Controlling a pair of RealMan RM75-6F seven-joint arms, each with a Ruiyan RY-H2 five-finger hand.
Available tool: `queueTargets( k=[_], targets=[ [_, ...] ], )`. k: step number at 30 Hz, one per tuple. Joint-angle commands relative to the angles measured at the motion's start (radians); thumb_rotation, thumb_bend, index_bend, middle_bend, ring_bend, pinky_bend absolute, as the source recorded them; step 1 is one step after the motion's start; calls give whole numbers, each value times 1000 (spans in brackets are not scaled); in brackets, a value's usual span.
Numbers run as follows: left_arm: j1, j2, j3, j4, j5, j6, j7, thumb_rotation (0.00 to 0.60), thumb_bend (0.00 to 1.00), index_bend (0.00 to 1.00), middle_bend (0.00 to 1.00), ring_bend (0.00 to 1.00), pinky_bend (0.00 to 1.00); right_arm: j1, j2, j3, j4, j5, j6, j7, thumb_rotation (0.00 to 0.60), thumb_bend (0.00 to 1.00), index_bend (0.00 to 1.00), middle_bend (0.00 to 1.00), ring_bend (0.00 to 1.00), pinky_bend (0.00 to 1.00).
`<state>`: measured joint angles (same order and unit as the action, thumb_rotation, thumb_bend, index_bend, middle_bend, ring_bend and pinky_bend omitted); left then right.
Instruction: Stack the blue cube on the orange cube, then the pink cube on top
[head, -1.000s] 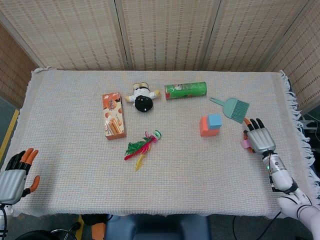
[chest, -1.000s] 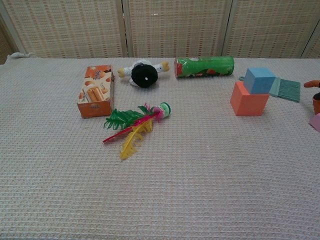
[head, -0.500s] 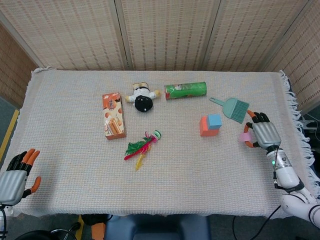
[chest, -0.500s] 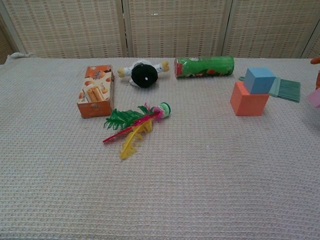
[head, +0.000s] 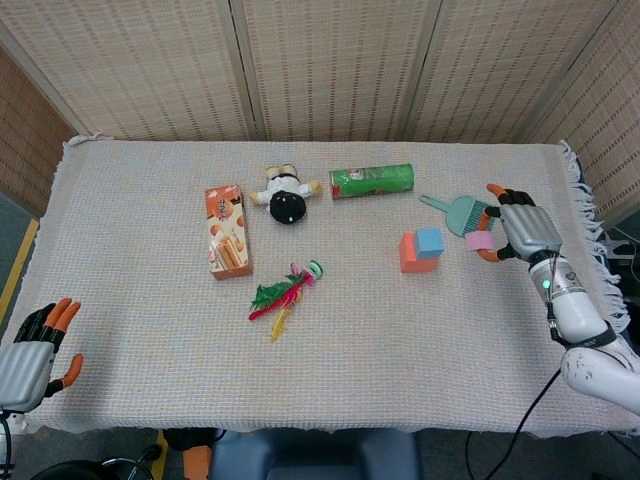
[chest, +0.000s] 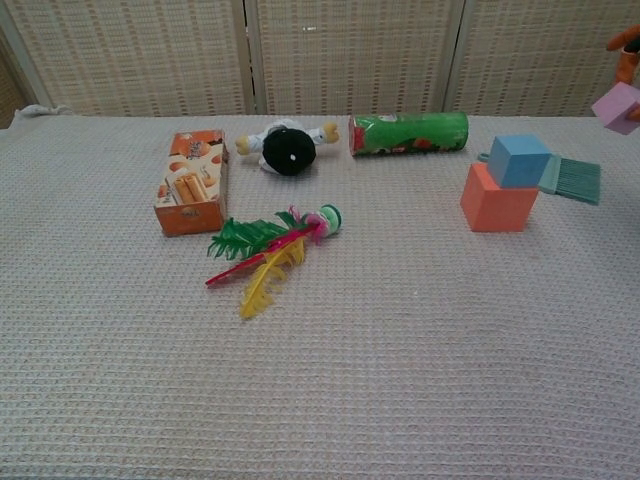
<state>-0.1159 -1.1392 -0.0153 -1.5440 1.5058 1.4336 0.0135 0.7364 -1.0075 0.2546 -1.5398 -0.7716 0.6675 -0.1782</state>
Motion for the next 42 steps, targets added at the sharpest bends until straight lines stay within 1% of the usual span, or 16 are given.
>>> queueTargets(
  k=[1,4,8,10,11,13,16,24,35,42],
  targets=[
    [0,0,0,-1,1,1,2,600,455,0,0,0,91,154,51,-29,-55,190,-64,-142,600,140,521,22,0,0],
    [0,0,2,-1,3,0,1,600,454,0,0,0,93,231,40,-69,-65,274,-40,-222,600,140,525,22,0,0],
    [0,0,3,-1,3,-1,-1,600,453,0,0,0,92,265,38,-90,-68,311,-36,-259,600,140,528,23,0,0],
    [1,1,2,1,1,0,4,600,453,0,0,0,93,316,31,-127,-64,350,-24,-321,600,140,528,22,0,0],
    [1,1,0,2,-1,1,6,600,452,0,0,0,93,339,27,-150,-62,350,-23,-363,600,140,528,22,0,0],
    [1,1,0,3,-2,0,5,600,452,0,0,0,94,367,24,-183,-66,383,-7,-404,600,140,530,22,0,0],
    [1,2,2,3,-2,-2,3,600,452,0,0,0,94,389,11,-216,-67,411,24,-439,600,140,533,22,0,0],
    [1,2,3,-2,1,-1,4,600,454,0,0,0,95,409,-39,-242,-35,427,24,-438,600,140,533,23,0,0],
    [-1,3,5,0,1,-8,-4,600,454,0,0,0,95,411,-106,-243,22,415,39,-405,600,141,533,23,0,0],
    [0,7,7,0,6,-6,-13,600,455,0,0,0,95,409,-126,-237,32,407,58,-388,600,141,531,23,0,0]
  ],
)
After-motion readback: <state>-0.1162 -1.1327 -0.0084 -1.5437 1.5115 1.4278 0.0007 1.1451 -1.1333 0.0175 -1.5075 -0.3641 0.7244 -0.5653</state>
